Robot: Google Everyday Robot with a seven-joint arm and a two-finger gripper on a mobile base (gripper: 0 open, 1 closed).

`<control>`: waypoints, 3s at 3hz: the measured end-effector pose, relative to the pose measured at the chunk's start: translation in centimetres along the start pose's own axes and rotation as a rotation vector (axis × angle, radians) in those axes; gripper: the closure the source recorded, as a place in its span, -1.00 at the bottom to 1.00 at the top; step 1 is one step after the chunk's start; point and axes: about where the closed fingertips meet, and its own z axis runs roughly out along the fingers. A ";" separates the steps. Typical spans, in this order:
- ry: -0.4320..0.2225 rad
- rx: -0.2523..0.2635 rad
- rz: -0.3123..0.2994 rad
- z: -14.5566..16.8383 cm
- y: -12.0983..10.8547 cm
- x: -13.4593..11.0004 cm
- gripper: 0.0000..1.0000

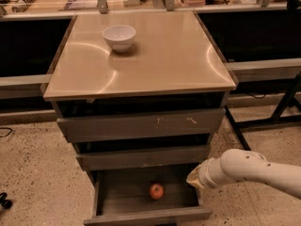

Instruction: Pick apple from bottom drawer and place on counter

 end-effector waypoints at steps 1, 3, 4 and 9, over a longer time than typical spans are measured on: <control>-0.038 -0.018 -0.020 2.7 0.4 1.0 1.00; -0.189 -0.108 -0.008 16.0 1.8 2.4 1.00; -0.189 -0.107 -0.009 16.0 1.8 2.3 1.00; -0.234 -0.106 -0.100 25.7 0.7 6.5 -0.36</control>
Offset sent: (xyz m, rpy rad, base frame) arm 0.0168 0.0493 -0.1520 0.2377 -0.0494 0.0843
